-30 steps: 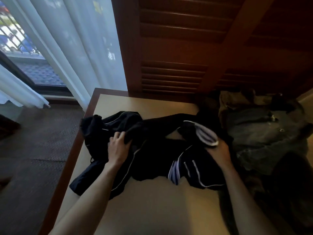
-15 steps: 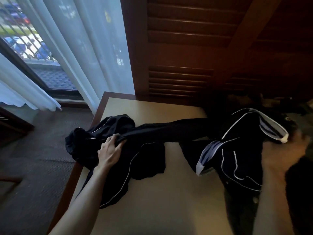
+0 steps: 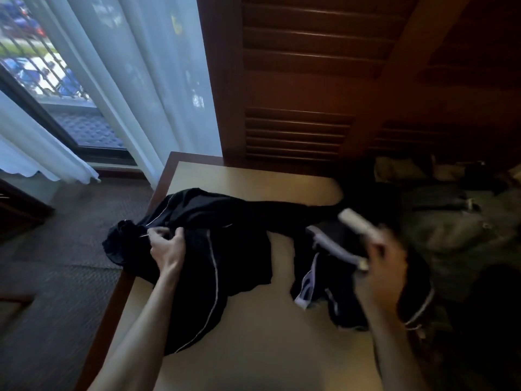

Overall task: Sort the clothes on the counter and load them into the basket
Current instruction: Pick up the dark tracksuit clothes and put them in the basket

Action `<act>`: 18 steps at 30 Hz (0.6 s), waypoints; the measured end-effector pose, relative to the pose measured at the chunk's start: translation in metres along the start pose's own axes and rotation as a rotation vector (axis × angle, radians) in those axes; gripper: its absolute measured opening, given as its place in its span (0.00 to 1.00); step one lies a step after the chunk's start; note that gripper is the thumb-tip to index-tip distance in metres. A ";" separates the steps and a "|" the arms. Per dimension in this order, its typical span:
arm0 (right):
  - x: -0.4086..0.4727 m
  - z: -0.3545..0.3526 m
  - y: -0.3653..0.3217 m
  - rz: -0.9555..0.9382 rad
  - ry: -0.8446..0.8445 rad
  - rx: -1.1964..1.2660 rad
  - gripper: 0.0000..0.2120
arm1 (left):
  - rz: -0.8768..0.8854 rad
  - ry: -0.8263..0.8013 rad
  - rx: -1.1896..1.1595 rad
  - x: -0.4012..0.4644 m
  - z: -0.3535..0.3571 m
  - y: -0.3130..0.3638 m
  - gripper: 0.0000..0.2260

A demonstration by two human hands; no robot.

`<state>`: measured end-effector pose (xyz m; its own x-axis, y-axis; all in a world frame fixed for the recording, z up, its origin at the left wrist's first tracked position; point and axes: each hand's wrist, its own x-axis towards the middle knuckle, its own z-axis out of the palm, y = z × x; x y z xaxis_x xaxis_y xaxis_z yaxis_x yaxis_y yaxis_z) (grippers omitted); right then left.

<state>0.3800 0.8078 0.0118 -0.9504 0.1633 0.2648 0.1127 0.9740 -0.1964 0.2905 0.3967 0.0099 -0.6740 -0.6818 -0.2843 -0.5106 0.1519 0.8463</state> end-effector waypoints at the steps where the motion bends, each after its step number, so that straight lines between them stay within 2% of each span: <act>1: -0.009 0.006 -0.028 -0.035 -0.180 0.052 0.42 | 0.124 -0.116 0.002 -0.008 0.003 0.003 0.12; 3: -0.032 0.035 -0.057 -0.148 -0.576 0.098 0.39 | 0.361 -0.354 0.064 -0.020 0.011 0.008 0.22; 5: -0.023 0.025 -0.058 -0.118 -0.715 0.276 0.37 | 0.491 -0.578 0.283 -0.030 0.025 0.010 0.22; 6: -0.013 0.014 -0.057 -0.058 -0.661 0.324 0.35 | 0.564 -0.635 0.432 -0.033 0.030 0.008 0.22; 7: -0.005 -0.002 -0.065 -0.037 -0.513 0.285 0.32 | 0.660 -0.636 0.588 -0.036 0.032 0.007 0.23; 9: 0.002 -0.027 -0.071 0.051 -0.146 0.177 0.33 | 0.865 -0.498 0.821 -0.033 0.033 0.001 0.29; 10: 0.005 -0.033 -0.069 0.127 -0.086 0.149 0.35 | 0.904 -0.435 0.855 -0.030 0.032 0.000 0.33; 11: 0.008 -0.036 -0.068 0.205 -0.136 0.171 0.38 | 0.879 -0.423 0.866 -0.025 0.033 -0.002 0.35; 13: 0.000 -0.016 -0.072 0.344 -0.388 0.245 0.42 | 0.746 -0.503 0.887 -0.020 0.042 -0.009 0.37; 15: -0.016 0.022 -0.081 0.354 -0.568 0.217 0.46 | 0.724 -0.541 0.996 -0.030 0.058 -0.023 0.38; 16: -0.020 0.036 -0.087 0.334 -0.623 0.180 0.46 | 0.733 -0.532 1.021 -0.038 0.065 -0.028 0.38; 18: -0.019 0.059 -0.096 0.288 -0.561 0.088 0.43 | 0.768 -0.473 1.015 -0.050 0.076 -0.036 0.35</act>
<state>0.3704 0.7022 -0.0302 -0.8955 0.2868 -0.3404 0.3849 0.8829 -0.2688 0.3020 0.4801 -0.0408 -0.9765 0.0904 -0.1955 0.0470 0.9752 0.2162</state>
